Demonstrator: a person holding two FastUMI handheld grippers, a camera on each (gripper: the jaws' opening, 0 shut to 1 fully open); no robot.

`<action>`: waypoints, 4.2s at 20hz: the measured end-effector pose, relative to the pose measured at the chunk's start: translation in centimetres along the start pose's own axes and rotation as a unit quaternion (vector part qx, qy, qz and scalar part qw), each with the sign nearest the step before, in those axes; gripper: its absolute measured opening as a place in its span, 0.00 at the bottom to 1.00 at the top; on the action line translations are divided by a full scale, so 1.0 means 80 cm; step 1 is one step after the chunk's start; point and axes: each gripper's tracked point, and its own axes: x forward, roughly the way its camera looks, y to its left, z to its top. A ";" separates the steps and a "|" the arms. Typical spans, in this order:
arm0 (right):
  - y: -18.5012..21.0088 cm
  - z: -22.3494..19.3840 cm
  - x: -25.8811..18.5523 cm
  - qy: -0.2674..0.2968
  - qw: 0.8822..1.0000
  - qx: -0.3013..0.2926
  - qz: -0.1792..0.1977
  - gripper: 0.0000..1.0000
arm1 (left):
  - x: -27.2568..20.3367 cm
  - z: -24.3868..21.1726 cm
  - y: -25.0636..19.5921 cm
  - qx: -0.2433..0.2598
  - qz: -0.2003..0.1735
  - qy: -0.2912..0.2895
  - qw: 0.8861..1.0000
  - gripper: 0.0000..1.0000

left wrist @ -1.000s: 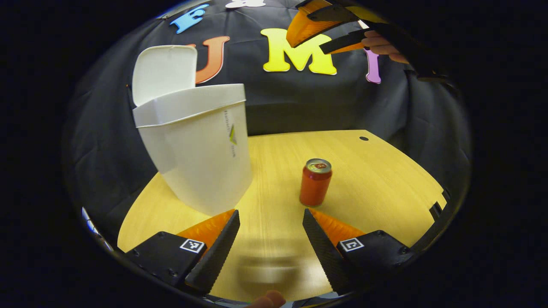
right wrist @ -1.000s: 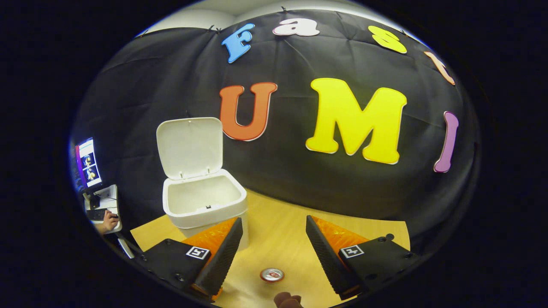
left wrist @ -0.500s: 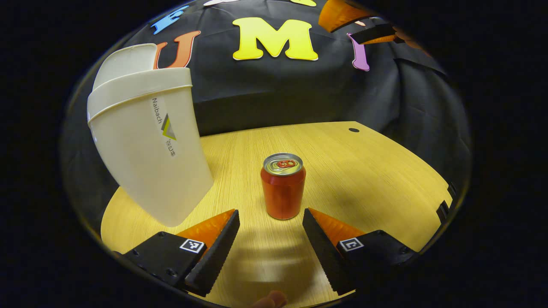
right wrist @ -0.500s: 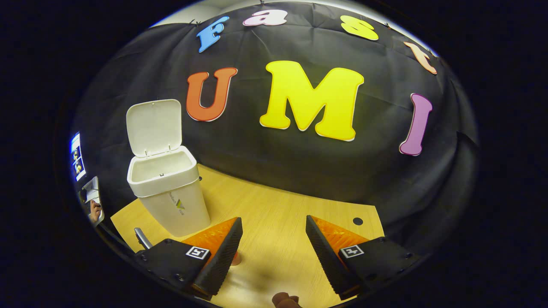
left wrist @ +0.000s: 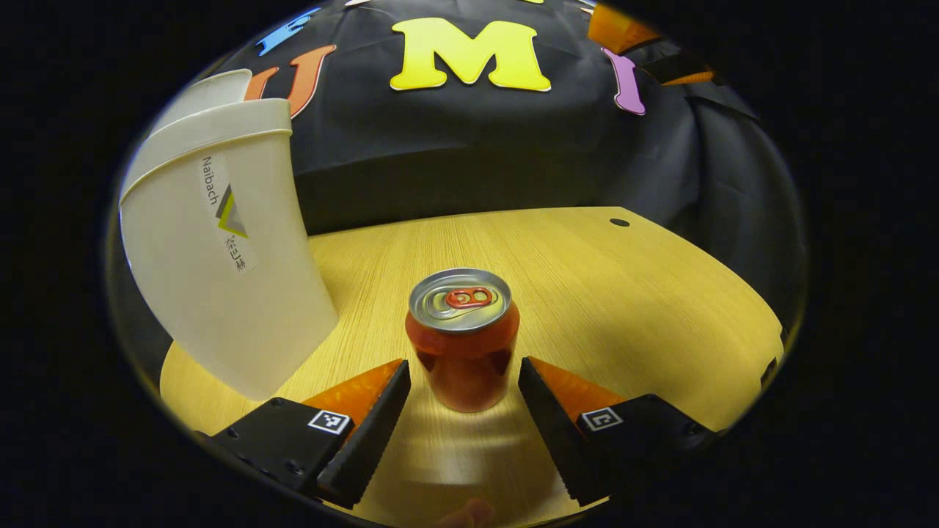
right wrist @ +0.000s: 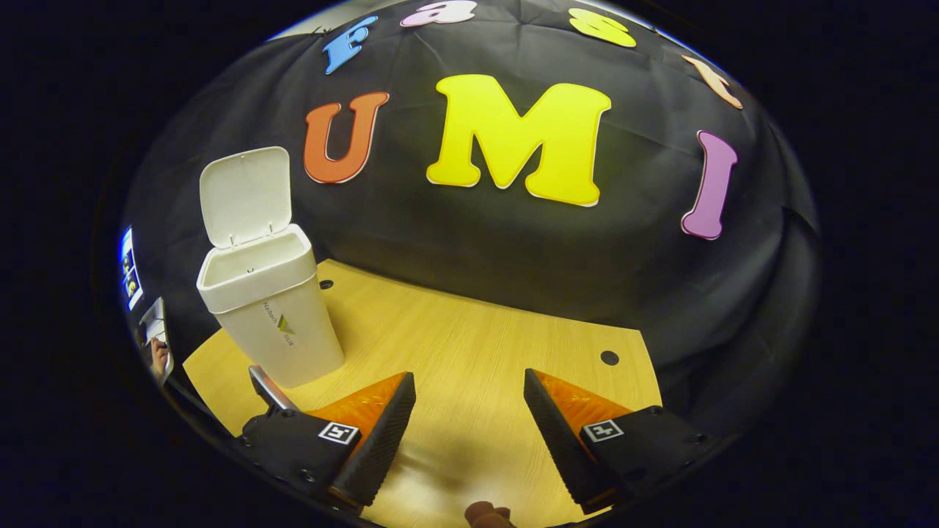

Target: Press the lid of the desktop garbage bin to open it, pick up the crumpled paper on the desktop and throw it into the bin, then pick up the pop can on the desktop and drop it into the bin, and finally close the garbage bin lid.

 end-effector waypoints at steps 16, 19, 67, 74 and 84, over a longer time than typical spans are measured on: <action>-0.017 -0.032 -0.006 0.021 1.000 -0.008 0.002 0.95 | 0.012 0.011 0.017 -0.018 0.017 -0.011 1.000 0.86; -0.025 -0.026 -0.017 0.015 1.000 -0.008 0.001 0.95 | -0.018 0.029 0.029 -0.017 0.028 -0.017 0.999 0.87; -0.037 -0.059 -0.042 0.020 0.995 0.082 -0.058 0.95 | -0.111 0.297 0.343 -0.130 0.177 -0.025 0.975 0.88; -0.026 -0.065 -0.047 0.024 0.996 0.079 -0.028 0.94 | -0.151 0.329 0.341 -0.099 0.217 -0.049 0.970 0.97; -0.054 -0.037 -0.051 0.002 0.992 0.128 -0.001 0.94 | -0.214 0.447 0.383 -0.116 0.279 -0.106 0.947 0.96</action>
